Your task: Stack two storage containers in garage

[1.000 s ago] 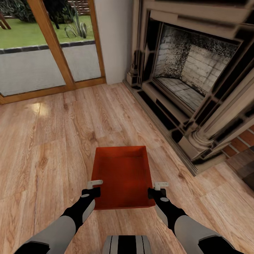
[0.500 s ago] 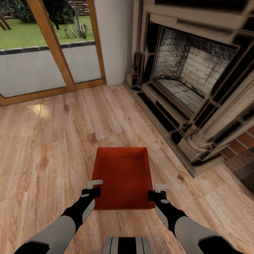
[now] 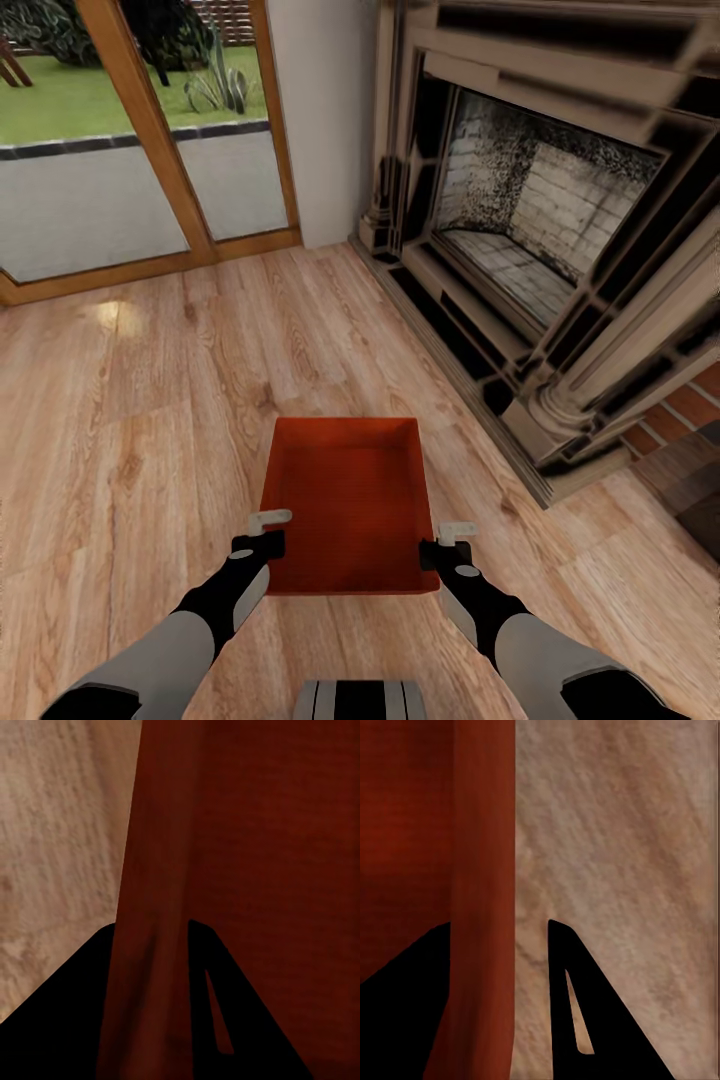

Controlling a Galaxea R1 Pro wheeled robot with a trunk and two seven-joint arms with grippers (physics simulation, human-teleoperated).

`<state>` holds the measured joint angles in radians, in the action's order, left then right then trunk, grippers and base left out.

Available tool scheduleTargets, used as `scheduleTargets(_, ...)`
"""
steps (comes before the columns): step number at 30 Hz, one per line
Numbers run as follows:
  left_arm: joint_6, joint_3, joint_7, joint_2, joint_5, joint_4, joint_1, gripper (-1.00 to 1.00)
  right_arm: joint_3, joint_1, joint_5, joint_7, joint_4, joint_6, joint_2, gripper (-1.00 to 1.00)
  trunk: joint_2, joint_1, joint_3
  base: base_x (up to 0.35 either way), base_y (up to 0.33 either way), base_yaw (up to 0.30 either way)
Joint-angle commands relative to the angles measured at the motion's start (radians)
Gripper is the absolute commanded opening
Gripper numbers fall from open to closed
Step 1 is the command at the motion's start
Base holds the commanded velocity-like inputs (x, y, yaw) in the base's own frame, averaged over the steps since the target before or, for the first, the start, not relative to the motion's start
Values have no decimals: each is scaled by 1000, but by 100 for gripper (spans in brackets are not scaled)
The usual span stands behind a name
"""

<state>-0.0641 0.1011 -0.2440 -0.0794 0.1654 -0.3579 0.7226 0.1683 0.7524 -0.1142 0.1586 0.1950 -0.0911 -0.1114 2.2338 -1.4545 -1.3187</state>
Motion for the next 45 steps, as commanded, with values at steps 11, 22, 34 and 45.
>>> scheduleTargets(11,-6,7,-12,3,5,-1,0,-100,1,1,-7,4,0,-5,3,-100,-77,42,34,0,0,0)
scheduleTargets(22,-6,8,-12,2,5,0,0,-100,3,1,-6,4,0,-5,2,-100,-154,85,68,0,0,0)
scheduleTargets(34,-5,8,-11,2,5,-1,0,-100,2,1,-6,3,0,-6,2,-100,-238,131,106,0,0,0)
scheduleTargets(45,-5,8,-11,3,5,-1,0,-100,2,1,-5,4,0,-4,3,-100,-315,173,141,0,0,0)
